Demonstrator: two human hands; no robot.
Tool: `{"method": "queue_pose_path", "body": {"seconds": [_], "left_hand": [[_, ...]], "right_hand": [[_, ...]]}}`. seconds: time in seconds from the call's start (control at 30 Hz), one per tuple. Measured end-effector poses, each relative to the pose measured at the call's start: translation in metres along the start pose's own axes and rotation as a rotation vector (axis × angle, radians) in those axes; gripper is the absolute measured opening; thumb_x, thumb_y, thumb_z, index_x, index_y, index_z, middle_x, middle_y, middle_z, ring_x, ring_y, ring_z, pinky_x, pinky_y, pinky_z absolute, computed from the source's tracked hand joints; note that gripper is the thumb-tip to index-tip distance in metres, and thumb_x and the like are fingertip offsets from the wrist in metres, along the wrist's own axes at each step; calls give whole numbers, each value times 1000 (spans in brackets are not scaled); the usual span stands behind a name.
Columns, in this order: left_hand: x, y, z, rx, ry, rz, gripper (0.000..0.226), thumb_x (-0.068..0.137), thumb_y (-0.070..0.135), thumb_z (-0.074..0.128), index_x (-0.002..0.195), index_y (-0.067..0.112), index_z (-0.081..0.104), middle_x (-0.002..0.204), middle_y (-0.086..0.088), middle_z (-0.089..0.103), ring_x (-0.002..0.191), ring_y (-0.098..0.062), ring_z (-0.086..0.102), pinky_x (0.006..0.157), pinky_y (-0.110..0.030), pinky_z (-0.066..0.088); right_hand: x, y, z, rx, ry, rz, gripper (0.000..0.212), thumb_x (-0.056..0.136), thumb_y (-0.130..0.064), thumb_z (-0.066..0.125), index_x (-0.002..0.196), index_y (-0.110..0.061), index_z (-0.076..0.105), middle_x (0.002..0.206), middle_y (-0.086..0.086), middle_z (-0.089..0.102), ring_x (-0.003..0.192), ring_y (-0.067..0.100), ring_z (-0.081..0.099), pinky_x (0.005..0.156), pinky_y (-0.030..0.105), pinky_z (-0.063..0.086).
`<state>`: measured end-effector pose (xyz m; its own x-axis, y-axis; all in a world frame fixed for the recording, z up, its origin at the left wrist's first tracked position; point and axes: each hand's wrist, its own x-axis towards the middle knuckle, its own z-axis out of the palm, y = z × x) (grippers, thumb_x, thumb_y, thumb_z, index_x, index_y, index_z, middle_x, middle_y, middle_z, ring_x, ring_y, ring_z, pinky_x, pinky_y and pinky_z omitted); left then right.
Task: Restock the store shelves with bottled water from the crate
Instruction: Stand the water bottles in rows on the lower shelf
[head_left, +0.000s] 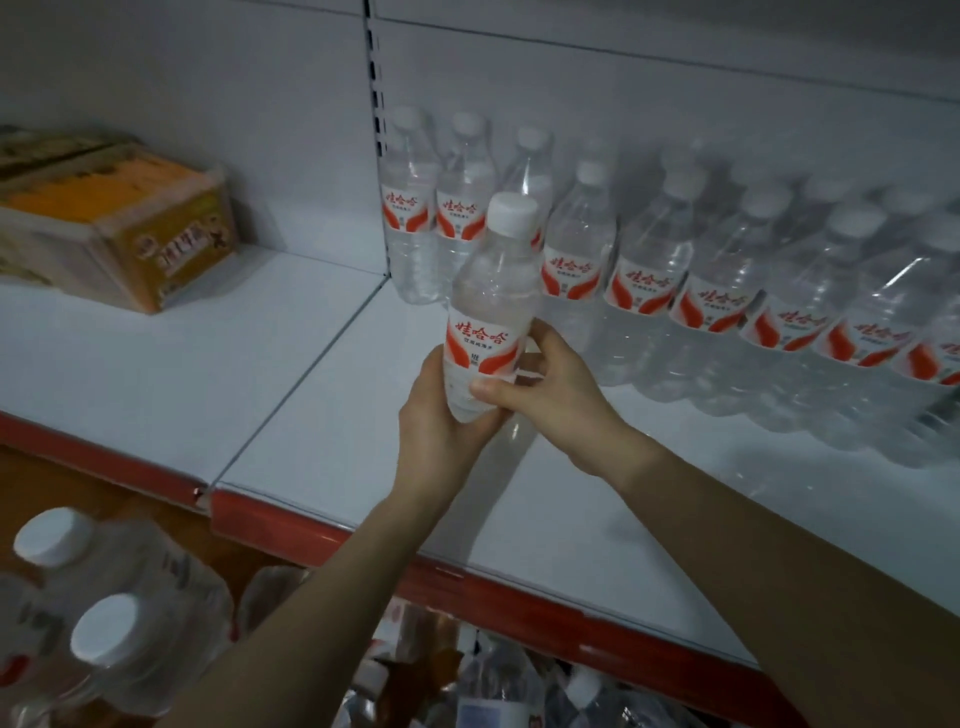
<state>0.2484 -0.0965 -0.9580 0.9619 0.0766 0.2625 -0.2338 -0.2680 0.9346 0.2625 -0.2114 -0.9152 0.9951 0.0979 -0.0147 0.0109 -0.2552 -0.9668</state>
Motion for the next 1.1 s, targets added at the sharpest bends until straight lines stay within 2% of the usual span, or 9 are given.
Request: {"method": "queue_pose_path", "body": {"seconds": [0.23,0.37,0.43,0.53,0.6,0.73,0.83,0.97,1.1], "left_hand": [[24,-28,-9,-4,-94,55,64,79,19,71,124,40,32,108,41,40,89,31,45,71,9,34],[36,-33,-1,-9,-50,53,57,80,29,67,121,45,31,107,45,36,88,32,43,69,11,32],[45,-35,5,-5,-34,59,54,82,31,65,121,44,32,108,44,36,90,28,45,70,11,30],[63,-40,13,0,-44,52,54,84,30,65,128,39,35,117,30,43,103,11,45,78,6,32],[73,-43,16,8,-50,60,57,85,30,65,134,33,36,119,26,44,108,8,44,83,1,32],[87,-45,20,-16,-70,37,52,89,24,62,132,35,36,120,20,49,110,3,45,89,-10,36],[94,-45,25,-18,-78,29,54,89,22,61,136,32,35,123,17,50,110,1,45,90,-17,35],[100,-42,34,-27,-75,22,56,90,19,61,138,27,34,135,7,51,113,-2,45,90,-15,34],[106,-40,43,-44,-63,23,53,91,19,59,137,28,35,131,9,51,112,-2,46,87,-9,35]], "right_hand": [[20,12,7,27,-15,-42,70,83,-13,67,142,-28,32,130,-3,56,121,15,54,100,38,48],[27,26,14,-102,21,-42,68,88,-19,62,145,-25,26,135,-1,53,124,16,51,104,39,44],[28,32,18,-305,78,-43,44,92,-25,55,134,-15,42,123,4,61,113,17,58,95,28,47],[37,36,22,-350,204,28,22,96,-29,47,88,-11,55,83,1,60,76,11,56,68,15,37],[48,38,27,-226,263,132,32,95,-32,48,77,-7,56,73,1,52,67,12,48,66,19,36],[68,34,36,136,378,403,38,90,-32,58,100,4,64,91,13,63,87,24,60,83,34,50],[75,25,32,481,406,544,36,86,-24,65,112,1,57,93,13,62,98,27,62,83,30,47],[83,22,28,812,412,556,55,87,-17,64,134,1,41,139,18,46,132,28,41,105,31,35],[91,33,24,883,385,523,60,87,-20,63,138,0,38,144,16,41,137,26,35,111,31,29]]}}
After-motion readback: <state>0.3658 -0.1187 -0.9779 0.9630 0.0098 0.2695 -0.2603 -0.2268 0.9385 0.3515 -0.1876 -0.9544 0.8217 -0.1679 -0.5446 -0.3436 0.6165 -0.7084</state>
